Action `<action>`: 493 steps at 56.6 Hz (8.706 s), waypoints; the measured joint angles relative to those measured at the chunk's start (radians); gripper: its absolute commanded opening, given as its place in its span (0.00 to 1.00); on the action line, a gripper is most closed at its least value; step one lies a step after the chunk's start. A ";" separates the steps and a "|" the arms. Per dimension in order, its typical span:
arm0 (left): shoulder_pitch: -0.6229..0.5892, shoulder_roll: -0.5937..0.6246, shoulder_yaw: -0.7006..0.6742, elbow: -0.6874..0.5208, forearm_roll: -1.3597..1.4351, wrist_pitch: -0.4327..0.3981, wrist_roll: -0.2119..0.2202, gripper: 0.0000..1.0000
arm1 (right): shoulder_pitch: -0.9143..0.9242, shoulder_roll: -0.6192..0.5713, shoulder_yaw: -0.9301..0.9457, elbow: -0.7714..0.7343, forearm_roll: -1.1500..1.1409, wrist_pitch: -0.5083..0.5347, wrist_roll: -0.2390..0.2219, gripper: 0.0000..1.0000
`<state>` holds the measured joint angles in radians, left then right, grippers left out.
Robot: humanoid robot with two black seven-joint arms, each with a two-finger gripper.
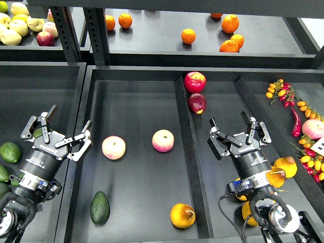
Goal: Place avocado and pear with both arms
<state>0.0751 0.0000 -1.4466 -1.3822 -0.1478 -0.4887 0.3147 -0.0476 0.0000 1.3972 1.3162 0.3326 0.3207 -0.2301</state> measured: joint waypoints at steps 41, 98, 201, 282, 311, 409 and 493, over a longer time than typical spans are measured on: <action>0.012 0.000 0.001 -0.001 0.001 0.000 0.002 0.99 | -0.001 0.000 0.002 0.000 -0.001 0.001 0.000 1.00; 0.014 0.000 0.003 0.000 0.004 0.000 0.001 0.99 | -0.002 0.000 0.005 0.000 -0.001 0.001 0.002 1.00; -0.732 0.503 0.962 0.096 0.331 0.000 0.174 0.99 | 0.017 0.000 0.133 0.001 0.026 -0.002 0.000 1.00; -1.366 0.223 1.942 0.294 0.370 0.053 0.174 0.99 | 0.064 0.000 0.231 0.000 0.028 -0.001 0.003 1.00; -1.345 0.190 2.001 0.358 0.355 0.048 0.174 0.99 | 0.066 0.000 0.233 0.000 0.029 0.000 0.003 1.00; -1.187 0.103 2.007 0.638 0.359 0.000 0.174 0.93 | 0.066 0.000 0.226 0.000 0.033 0.001 0.002 1.00; -1.219 0.115 1.990 0.625 0.279 0.000 0.174 0.34 | 0.066 0.000 0.224 0.000 0.033 0.001 0.003 1.00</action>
<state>-1.1438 0.1152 0.5429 -0.7575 0.1313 -0.4888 0.4887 0.0184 0.0000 1.6212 1.3161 0.3651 0.3222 -0.2270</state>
